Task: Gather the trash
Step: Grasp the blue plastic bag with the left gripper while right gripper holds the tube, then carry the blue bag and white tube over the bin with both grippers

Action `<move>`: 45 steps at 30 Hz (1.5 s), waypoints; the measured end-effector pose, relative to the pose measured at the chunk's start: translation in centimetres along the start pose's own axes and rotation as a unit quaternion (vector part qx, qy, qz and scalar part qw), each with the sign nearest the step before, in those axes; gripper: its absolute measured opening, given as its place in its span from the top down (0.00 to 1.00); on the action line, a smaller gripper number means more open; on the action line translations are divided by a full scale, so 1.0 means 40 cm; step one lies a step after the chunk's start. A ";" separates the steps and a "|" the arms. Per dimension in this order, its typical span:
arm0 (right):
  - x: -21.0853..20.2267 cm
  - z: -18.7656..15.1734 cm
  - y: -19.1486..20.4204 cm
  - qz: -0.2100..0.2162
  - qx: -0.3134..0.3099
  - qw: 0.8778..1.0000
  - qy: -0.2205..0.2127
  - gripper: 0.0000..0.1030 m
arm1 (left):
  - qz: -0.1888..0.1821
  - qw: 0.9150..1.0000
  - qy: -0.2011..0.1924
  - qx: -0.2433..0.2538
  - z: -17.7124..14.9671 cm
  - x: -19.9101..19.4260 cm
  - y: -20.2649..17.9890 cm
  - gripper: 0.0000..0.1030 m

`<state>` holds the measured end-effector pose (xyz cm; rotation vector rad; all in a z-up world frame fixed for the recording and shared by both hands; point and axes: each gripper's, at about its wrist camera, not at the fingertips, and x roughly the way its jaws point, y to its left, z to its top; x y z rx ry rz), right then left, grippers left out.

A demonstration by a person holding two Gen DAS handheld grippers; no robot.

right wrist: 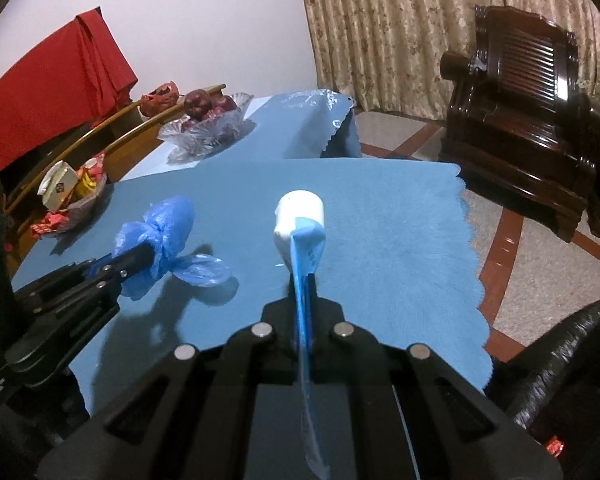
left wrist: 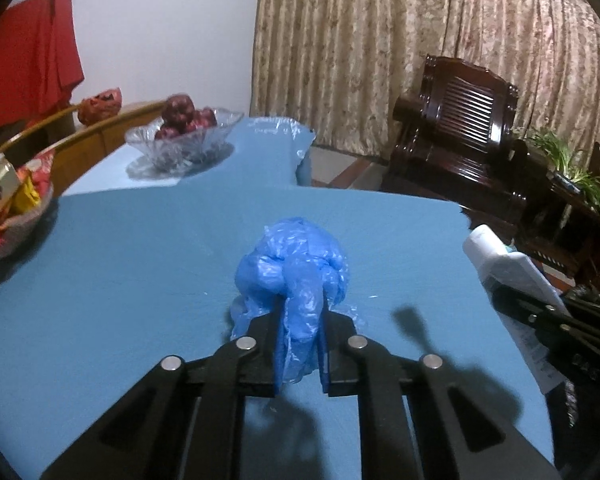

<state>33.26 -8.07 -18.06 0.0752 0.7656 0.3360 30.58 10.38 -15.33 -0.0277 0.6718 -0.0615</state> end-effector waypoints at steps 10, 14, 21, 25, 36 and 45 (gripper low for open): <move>-0.164 -0.012 0.015 -0.009 -0.013 1.000 -0.026 0.98 | -0.014 1.000 -0.022 -0.001 0.009 -0.156 -0.060 0.88; -0.241 -0.020 0.014 -0.014 -0.015 0.999 -0.042 0.98 | -0.021 0.999 -0.034 0.001 0.008 -0.219 -0.087 0.88; -0.386 -0.054 -0.007 -0.030 -0.016 0.997 -0.067 0.98 | -0.050 0.998 -0.048 0.008 -0.002 -0.326 -0.169 0.88; -0.459 -0.082 -0.037 -0.045 -0.014 0.996 -0.075 0.98 | -0.068 0.996 -0.052 0.019 -0.015 -0.370 -0.229 0.88; -0.625 -0.184 -0.175 -0.106 0.011 0.991 -0.084 0.98 | -0.121 0.990 -0.050 0.059 -0.057 -0.429 -0.410 0.88; -0.688 -0.259 -0.278 -0.142 0.046 0.985 -0.083 0.98 | -0.161 0.982 -0.036 0.090 -0.089 -0.428 -0.530 0.88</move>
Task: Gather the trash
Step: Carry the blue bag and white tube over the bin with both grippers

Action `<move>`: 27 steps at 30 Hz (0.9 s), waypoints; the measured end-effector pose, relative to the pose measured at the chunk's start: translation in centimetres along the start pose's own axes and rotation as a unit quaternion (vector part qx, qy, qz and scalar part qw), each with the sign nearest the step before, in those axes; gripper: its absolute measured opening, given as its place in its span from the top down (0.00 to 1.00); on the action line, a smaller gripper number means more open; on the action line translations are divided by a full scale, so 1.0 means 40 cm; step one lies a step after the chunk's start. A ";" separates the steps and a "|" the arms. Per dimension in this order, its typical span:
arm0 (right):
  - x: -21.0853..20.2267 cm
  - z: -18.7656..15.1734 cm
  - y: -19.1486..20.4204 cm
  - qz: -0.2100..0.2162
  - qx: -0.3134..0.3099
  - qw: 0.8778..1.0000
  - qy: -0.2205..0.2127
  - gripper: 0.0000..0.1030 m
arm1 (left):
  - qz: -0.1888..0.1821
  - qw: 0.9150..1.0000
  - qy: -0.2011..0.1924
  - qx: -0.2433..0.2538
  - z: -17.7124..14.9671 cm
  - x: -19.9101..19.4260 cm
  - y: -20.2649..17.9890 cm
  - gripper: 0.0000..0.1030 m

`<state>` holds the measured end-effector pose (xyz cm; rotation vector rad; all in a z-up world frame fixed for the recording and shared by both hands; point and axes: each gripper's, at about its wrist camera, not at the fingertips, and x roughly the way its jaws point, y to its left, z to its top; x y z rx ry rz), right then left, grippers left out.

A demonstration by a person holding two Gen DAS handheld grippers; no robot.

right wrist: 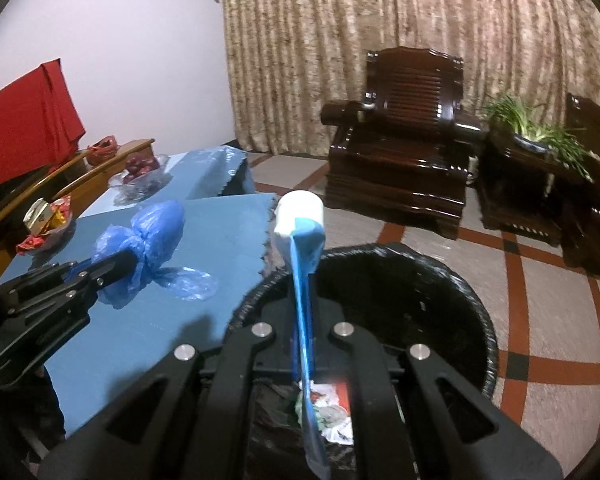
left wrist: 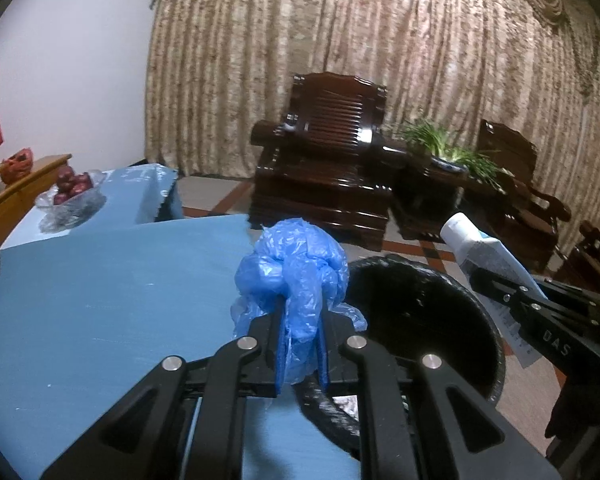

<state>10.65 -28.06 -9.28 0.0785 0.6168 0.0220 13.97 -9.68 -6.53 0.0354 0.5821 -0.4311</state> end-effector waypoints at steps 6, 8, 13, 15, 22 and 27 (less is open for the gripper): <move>-0.006 -0.030 -0.065 -0.019 0.017 1.000 0.005 0.98 | -0.020 1.000 0.007 0.012 -0.003 0.033 -0.053 0.88; -0.003 -0.036 -0.086 -0.026 0.020 0.999 0.008 0.98 | -0.028 0.999 0.011 0.015 -0.008 0.049 -0.068 0.88; 0.015 -0.058 -0.131 -0.038 0.029 0.999 0.019 0.98 | -0.046 0.998 0.021 0.026 -0.020 0.092 -0.113 0.88; 0.024 -0.065 -0.147 -0.042 0.033 0.998 0.024 0.98 | -0.052 0.998 0.027 0.031 -0.025 0.116 -0.127 0.88; 0.055 -0.095 -0.193 -0.052 0.042 0.997 0.039 0.98 | -0.069 0.996 0.040 0.037 -0.041 0.179 -0.168 0.88; 0.080 -0.110 -0.212 -0.055 0.046 0.996 0.047 0.98 | -0.072 0.995 0.049 0.041 -0.052 0.218 -0.177 0.88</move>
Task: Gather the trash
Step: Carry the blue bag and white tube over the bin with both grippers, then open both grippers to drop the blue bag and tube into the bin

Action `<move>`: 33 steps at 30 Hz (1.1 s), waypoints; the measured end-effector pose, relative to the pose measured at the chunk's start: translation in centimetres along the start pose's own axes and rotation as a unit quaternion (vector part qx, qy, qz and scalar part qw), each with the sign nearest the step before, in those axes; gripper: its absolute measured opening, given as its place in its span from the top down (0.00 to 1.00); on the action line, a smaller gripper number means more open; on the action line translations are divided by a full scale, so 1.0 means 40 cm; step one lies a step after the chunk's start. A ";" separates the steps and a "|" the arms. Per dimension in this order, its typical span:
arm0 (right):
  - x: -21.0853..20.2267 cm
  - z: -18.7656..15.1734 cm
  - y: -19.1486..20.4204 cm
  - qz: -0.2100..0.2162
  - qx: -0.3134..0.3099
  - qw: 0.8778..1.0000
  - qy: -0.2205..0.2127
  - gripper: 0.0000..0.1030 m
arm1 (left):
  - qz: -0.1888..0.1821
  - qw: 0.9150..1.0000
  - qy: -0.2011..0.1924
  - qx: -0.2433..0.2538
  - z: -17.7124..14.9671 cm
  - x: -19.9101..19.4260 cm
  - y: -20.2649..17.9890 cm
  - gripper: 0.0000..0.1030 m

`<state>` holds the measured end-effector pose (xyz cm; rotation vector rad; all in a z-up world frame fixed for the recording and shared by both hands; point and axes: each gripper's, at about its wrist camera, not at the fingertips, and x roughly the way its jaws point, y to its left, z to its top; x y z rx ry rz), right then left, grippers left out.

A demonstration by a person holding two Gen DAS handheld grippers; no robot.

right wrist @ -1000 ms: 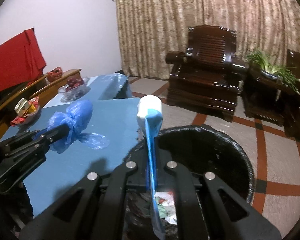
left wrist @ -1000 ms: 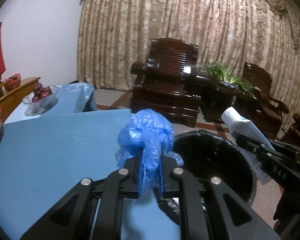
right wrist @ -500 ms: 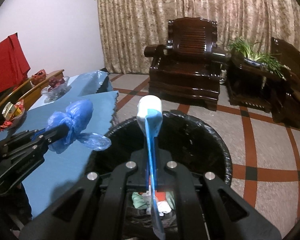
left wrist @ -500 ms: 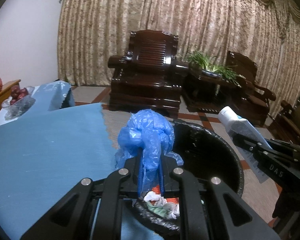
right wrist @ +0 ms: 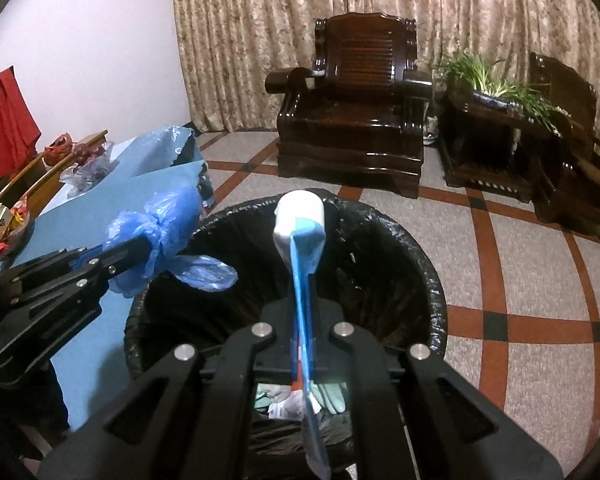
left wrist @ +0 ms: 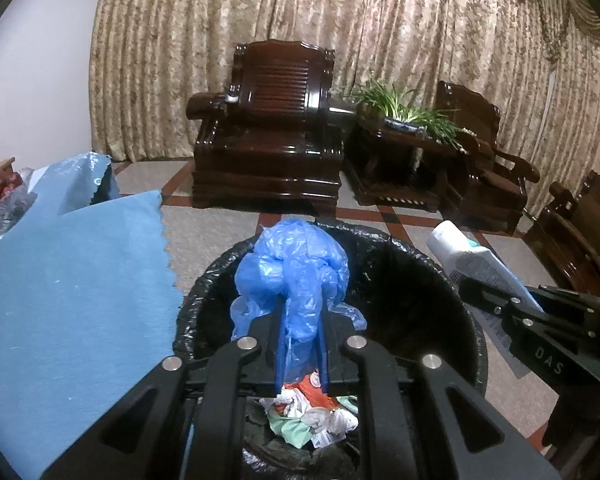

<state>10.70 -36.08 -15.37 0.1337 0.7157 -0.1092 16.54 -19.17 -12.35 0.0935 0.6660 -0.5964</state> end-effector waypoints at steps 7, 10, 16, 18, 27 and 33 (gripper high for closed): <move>0.043 -0.002 -0.009 -0.004 0.002 1.000 0.009 0.98 | -0.002 1.000 0.014 -0.004 -0.006 0.051 0.008 0.88; 0.064 -0.007 -0.007 -0.006 0.003 1.000 0.015 0.98 | -0.003 1.000 0.019 -0.006 -0.010 0.066 0.009 0.88; 0.092 -0.005 -0.011 -0.016 -0.004 1.000 0.023 0.94 | -0.014 0.999 0.031 -0.007 -0.007 0.090 0.018 0.86; 0.096 -0.003 -0.017 -0.027 -0.004 0.999 0.019 0.79 | -0.018 0.999 0.033 -0.009 -0.008 0.093 0.022 0.75; 0.038 0.003 -0.043 -0.058 0.009 0.998 -0.010 0.09 | -0.003 1.000 0.010 -0.016 -0.008 0.036 0.054 0.22; -0.012 0.019 -0.011 -0.044 -0.002 0.999 -0.017 0.05 | 0.041 0.999 0.006 -0.016 -0.030 -0.044 0.095 0.06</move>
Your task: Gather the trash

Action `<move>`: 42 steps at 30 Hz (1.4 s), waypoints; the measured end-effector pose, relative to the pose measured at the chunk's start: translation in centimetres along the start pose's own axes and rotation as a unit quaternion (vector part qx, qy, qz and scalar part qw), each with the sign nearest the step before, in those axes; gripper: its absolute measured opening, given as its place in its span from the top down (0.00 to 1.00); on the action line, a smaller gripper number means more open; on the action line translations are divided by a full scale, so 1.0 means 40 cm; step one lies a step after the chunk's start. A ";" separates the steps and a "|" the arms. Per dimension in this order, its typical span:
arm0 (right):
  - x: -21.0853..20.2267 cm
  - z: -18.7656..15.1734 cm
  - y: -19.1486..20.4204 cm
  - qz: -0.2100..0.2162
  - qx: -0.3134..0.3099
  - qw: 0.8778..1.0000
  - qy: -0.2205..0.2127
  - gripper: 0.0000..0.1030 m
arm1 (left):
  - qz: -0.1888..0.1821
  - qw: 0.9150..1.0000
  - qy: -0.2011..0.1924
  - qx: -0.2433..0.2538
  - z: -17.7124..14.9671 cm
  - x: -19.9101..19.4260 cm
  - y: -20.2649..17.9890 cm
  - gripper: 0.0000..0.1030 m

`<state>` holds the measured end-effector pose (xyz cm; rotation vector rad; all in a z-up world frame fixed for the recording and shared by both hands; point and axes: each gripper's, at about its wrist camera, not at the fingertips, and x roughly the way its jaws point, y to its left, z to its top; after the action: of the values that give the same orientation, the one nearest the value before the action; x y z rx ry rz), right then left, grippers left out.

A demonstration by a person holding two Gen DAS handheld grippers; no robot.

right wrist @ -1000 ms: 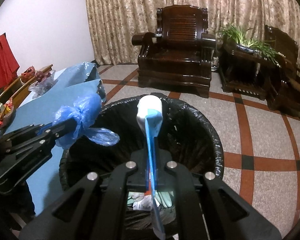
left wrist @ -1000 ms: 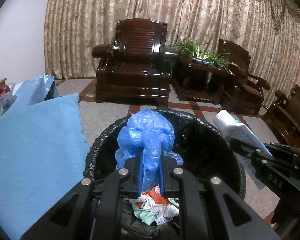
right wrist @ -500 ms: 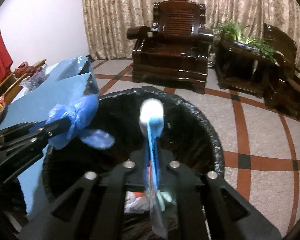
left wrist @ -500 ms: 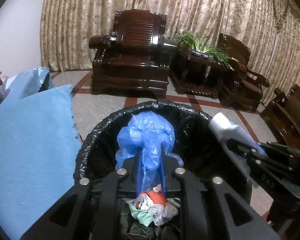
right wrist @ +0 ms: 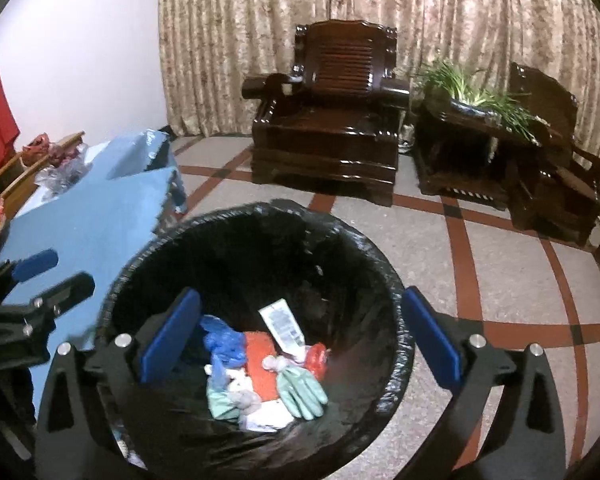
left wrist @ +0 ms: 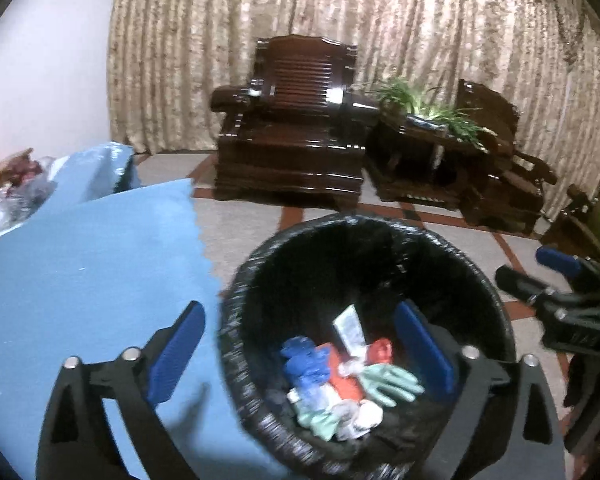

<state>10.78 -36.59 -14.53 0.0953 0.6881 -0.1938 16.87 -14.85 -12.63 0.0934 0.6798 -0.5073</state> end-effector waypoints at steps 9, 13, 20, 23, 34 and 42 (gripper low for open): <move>-0.109 0.028 0.067 0.051 0.021 0.998 -0.007 0.05 | 0.043 0.999 -0.022 -0.024 -0.005 -0.148 0.048 0.06; -0.159 0.034 0.094 0.056 0.009 0.998 -0.015 0.05 | 0.058 0.998 -0.032 -0.024 -0.007 -0.214 0.051 0.06; -0.237 0.041 0.139 0.067 -0.005 0.998 -0.018 0.05 | 0.075 0.996 -0.045 -0.030 -0.003 -0.306 0.059 0.06; -0.270 0.043 0.159 0.070 -0.010 0.997 -0.022 0.05 | 0.083 0.995 -0.054 -0.026 -0.006 -0.348 0.058 0.06; -0.370 0.049 0.214 0.084 -0.037 0.995 -0.045 0.05 | 0.105 0.990 -0.087 -0.026 -0.016 -0.475 0.054 0.06; -0.420 0.049 0.235 0.091 -0.049 0.993 -0.060 0.05 | 0.113 0.988 -0.098 -0.029 -0.018 -0.525 0.061 0.06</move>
<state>1.28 -25.24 -2.08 0.0504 0.5641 0.0092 3.72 -3.76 -0.31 0.0629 0.4832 -0.2743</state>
